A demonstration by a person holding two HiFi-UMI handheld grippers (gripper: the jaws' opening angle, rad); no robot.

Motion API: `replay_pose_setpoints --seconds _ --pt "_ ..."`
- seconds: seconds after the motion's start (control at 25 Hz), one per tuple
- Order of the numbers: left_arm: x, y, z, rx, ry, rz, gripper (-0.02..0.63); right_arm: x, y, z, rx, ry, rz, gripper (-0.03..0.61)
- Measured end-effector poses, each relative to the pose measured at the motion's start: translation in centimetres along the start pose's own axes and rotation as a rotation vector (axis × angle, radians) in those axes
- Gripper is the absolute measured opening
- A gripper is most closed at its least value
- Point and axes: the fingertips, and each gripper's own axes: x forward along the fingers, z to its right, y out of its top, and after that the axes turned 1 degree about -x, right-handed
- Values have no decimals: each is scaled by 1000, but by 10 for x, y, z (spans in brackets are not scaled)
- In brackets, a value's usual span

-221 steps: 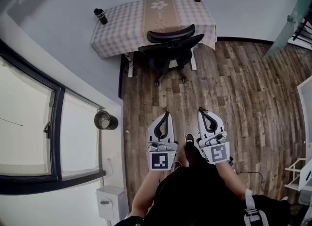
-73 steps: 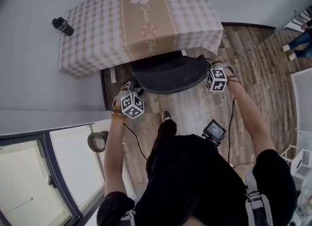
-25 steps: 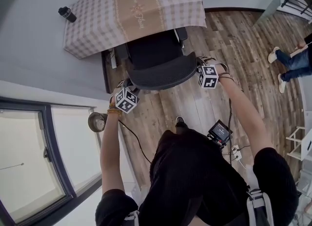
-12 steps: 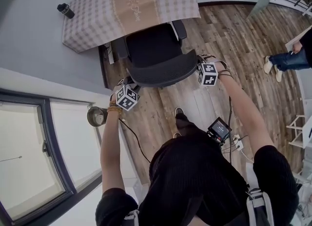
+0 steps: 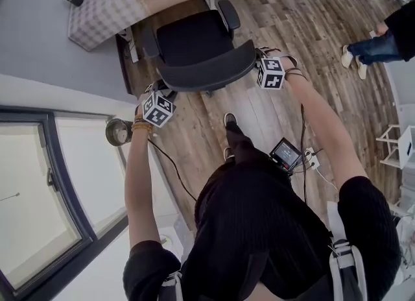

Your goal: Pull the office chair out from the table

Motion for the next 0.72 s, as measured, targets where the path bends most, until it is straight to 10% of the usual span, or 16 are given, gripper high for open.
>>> replay_pose_setpoints --seconds 0.72 --pt "-44 -1 104 3 -24 -11 163 -62 -14 -98 23 -4 5 137"
